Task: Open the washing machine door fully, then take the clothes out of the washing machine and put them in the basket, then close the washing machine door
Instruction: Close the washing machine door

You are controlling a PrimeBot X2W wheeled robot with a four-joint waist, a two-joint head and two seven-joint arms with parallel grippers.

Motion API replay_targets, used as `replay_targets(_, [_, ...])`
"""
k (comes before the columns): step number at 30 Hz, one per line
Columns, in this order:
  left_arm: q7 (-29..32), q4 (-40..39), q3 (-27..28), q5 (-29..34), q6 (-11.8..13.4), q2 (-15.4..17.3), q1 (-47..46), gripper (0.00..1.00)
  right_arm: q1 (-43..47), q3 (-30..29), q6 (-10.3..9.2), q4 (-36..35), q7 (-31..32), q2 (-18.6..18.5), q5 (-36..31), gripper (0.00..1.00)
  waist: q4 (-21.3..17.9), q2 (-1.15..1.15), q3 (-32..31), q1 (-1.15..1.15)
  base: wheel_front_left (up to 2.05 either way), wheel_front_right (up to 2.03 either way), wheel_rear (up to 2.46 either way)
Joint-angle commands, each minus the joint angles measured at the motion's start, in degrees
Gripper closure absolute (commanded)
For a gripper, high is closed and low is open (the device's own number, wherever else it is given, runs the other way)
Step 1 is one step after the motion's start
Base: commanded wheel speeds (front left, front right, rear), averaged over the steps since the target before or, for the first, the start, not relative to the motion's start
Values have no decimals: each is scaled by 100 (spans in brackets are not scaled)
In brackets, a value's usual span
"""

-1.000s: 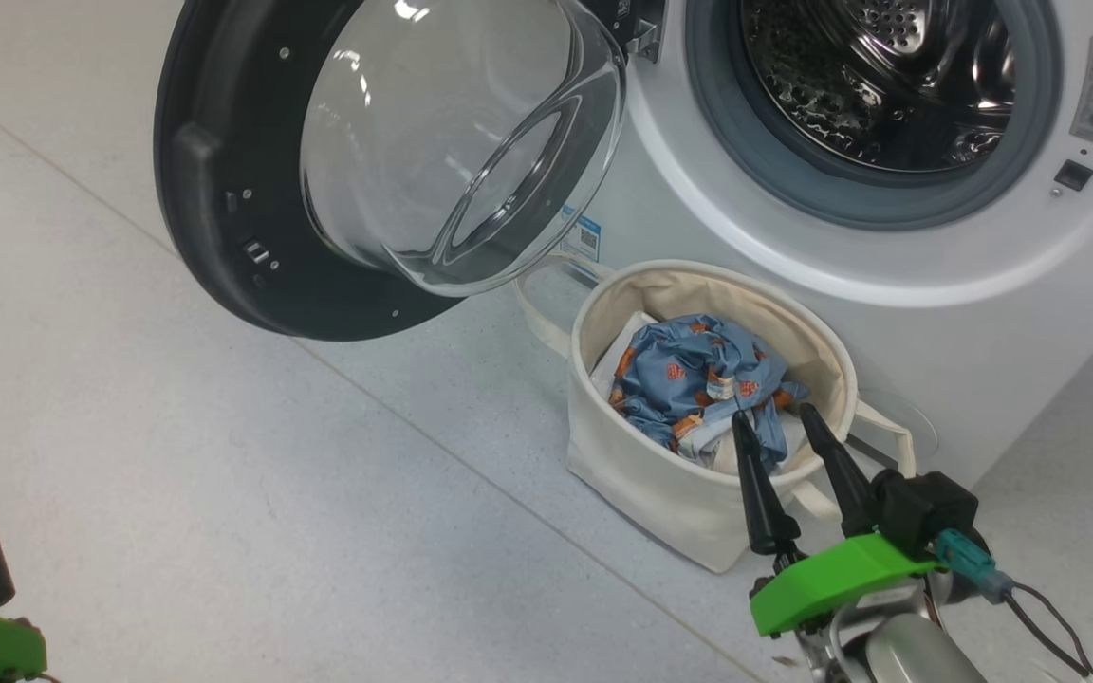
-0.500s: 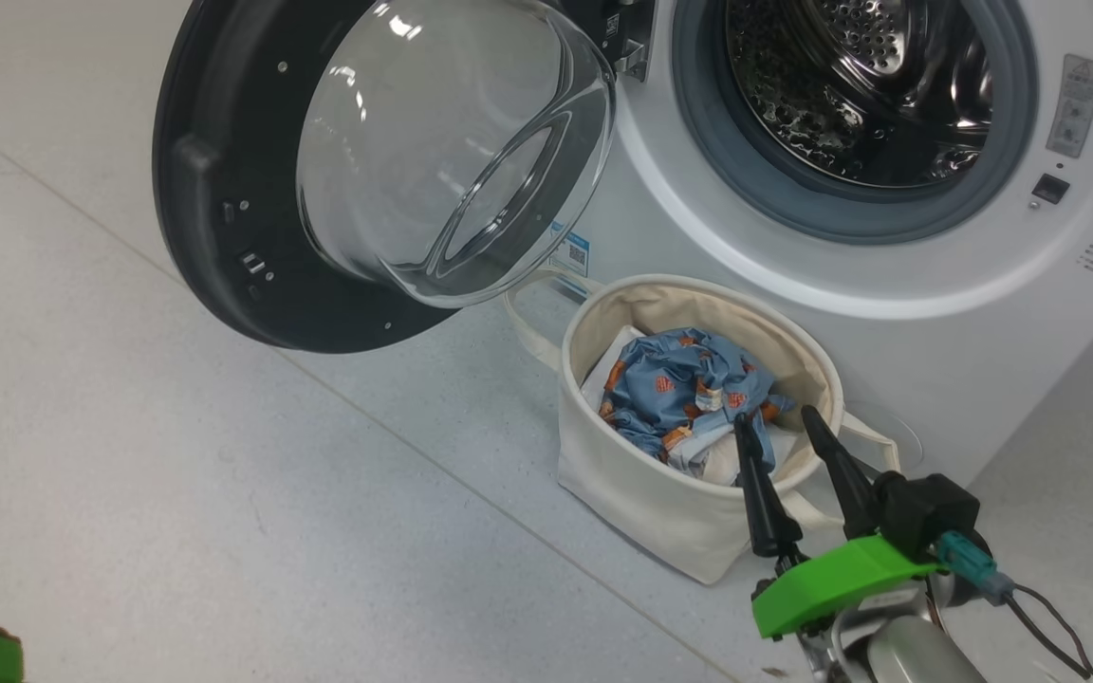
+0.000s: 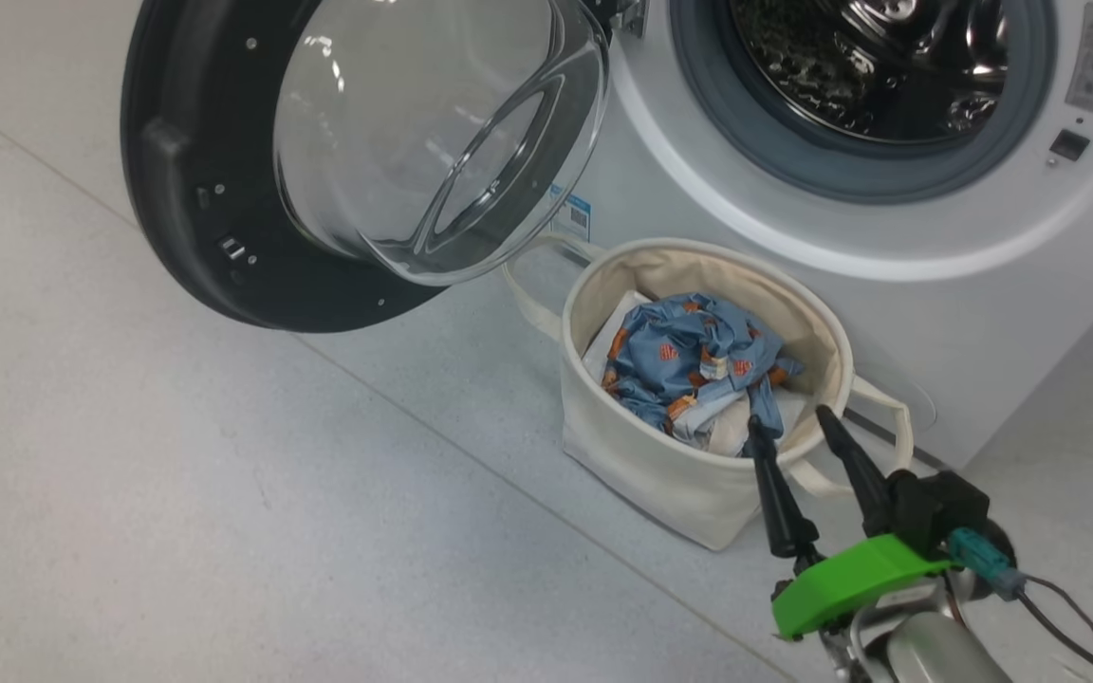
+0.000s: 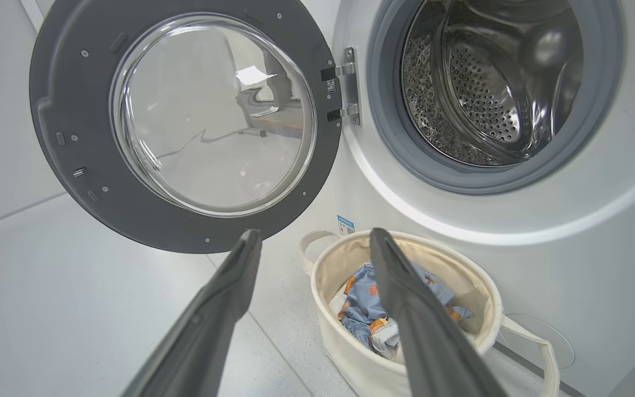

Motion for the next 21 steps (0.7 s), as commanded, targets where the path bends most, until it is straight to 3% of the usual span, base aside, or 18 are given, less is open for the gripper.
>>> replay_targets(1, [74,-90,248,-89,-32,415,-329,100,-242,114,5,-163,-70,-54,-56,0,-15,0,49,0,0,0,0])
replay_targets(11, [1444,1753,385,-1162,66,919,-1948,100,-388,165,5,-226,-43,-314,-209,0,-290,0,452,0,0,0,0])
replay_targets(17, [2257,2468,54,-1230,55,1036,-2715,100,-508,84,5,-435,103,-489,-296,0,-545,0,882,0,0,0,0])
replay_targets(21, [2382,2667,-74,-1225,7,1009,-3030,100,-533,15,5,-576,187,-568,-346,0,-661,0,1084,0,0,0,0])
